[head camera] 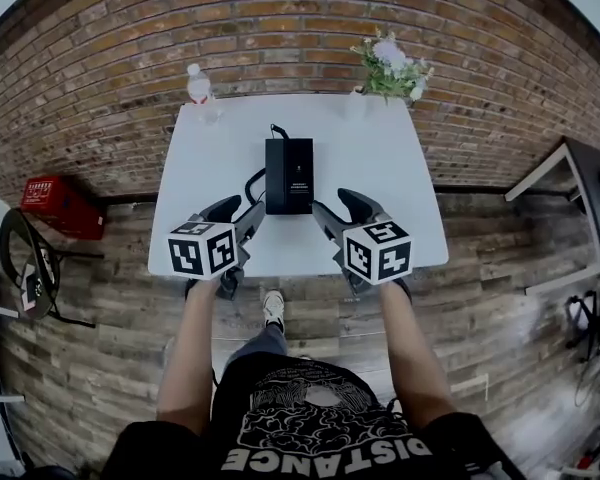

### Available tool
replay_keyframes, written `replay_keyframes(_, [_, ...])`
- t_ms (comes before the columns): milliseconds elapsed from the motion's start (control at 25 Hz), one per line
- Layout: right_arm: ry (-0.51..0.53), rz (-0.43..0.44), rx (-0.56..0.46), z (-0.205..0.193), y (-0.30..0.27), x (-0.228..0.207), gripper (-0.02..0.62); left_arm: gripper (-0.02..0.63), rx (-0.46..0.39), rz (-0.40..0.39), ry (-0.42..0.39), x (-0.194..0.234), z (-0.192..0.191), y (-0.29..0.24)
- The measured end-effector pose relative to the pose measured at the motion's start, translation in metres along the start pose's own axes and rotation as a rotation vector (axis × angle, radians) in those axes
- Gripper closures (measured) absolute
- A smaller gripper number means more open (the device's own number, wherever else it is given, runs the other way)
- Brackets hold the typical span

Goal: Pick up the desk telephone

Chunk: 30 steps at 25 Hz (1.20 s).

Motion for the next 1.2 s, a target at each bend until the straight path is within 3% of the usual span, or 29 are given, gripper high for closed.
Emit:
replay_keyframes(480, [-0.114, 0.067, 0.16, -0.026, -0.091, -0.045, 0.382, 0.407, 0.208, -0.2, 0.156, 0.079, -0.012, -0.106])
replay_keyframes(760, [-0.215, 0.069, 0.203, -0.044, -0.125, -0.073, 0.377, 0.407, 0.283, -0.315, 0.225, 0.104, -0.013, -0.144])
replay_keyframes(840, [-0.247, 0.089, 0.216, -0.049, -0.134, -0.078, 0.361, 0.375, 0.304, -0.345, 0.252, 0.11, -0.013, -0.151])
replay_keyframes(1200, [-0.372, 0.214, 0.274, -0.069, -0.168, -0.091, 0.325, 0.373, 0.39, -0.482, 0.338, 0.12, -0.009, -0.184])
Point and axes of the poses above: the fingertips, and each gripper's own axes: y backward along the fingers, x to its left, z out of its top, the point moved 8 cm from there along y, backward along the fingers, and after that the axes turned 4 degrees about y, right-handed, at the moved point
